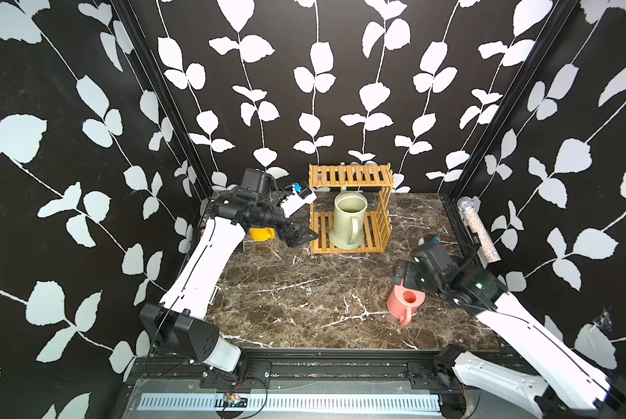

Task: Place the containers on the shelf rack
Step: 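Pick up a container from the center of the board.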

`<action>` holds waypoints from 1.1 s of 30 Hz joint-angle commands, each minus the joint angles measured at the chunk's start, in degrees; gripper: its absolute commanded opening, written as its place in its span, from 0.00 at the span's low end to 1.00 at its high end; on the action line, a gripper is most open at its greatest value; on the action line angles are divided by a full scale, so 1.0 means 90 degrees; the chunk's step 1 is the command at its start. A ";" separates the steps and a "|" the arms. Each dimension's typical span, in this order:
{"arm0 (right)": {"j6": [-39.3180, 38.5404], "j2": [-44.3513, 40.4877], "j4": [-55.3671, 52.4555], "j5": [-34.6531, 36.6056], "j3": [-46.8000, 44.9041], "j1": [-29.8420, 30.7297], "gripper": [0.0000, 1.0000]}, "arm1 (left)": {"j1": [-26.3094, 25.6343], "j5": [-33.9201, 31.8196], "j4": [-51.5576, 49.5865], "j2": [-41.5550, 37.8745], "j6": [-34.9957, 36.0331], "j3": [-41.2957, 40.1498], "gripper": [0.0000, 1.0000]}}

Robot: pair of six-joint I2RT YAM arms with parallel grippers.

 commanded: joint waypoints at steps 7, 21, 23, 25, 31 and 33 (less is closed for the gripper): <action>0.1261 -0.1080 -0.1695 0.0004 -0.0374 0.0415 0.97 | -0.0686 -0.0179 0.0170 0.0113 -0.0201 -0.0004 0.99; 0.2247 -0.1195 -0.1578 0.0270 -0.1326 0.1614 0.79 | -0.0964 -0.0145 0.0470 -0.0031 -0.0726 -0.0491 0.99; 0.2256 -0.1133 -0.1334 0.0305 -0.1504 0.1641 0.75 | -0.0959 -0.0153 0.0474 -0.0042 -0.0734 -0.0517 0.98; 0.2235 -0.1038 -0.1018 0.0308 -0.1701 0.1652 0.70 | -0.0959 -0.0163 0.0465 -0.0065 -0.0737 -0.0527 0.98; 0.2118 -0.0583 -0.0453 0.0323 -0.2017 0.1661 0.65 | -0.0958 -0.0182 0.0448 -0.0092 -0.0704 -0.0530 0.99; 0.2061 -0.0459 -0.0307 0.0370 -0.2053 0.1659 0.63 | -0.0958 -0.0192 0.0436 -0.0109 -0.0690 -0.0532 0.98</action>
